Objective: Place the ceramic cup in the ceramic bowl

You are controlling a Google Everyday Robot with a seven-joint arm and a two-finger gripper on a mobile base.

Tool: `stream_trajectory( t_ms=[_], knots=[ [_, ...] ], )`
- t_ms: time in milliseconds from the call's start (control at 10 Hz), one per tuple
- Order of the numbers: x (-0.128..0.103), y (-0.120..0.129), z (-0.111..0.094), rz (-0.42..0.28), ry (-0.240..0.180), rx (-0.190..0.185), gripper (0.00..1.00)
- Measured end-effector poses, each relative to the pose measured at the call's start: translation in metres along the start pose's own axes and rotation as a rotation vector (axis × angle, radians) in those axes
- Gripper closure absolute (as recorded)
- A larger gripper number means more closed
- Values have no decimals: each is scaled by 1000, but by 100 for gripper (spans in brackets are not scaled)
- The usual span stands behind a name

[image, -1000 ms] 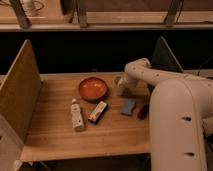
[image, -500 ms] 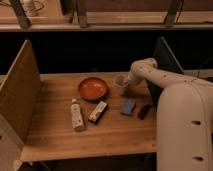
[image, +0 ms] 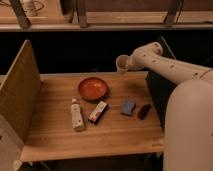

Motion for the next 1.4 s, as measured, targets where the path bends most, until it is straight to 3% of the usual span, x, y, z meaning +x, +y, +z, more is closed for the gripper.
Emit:
stream_trajectory(
  t_ms=[200,500,700,900,1200,1400],
  knots=[
    [1,35,-8,-47,-13,-59,100],
    [34,99,2,-137,39,-178,100],
    [68,135,14,-173,109,-257,100],
    [101,156,26,-178,187,-315,100],
    [134,158,47,-156,292,-352,100],
    [148,144,70,-122,364,-341,100]
  ],
)
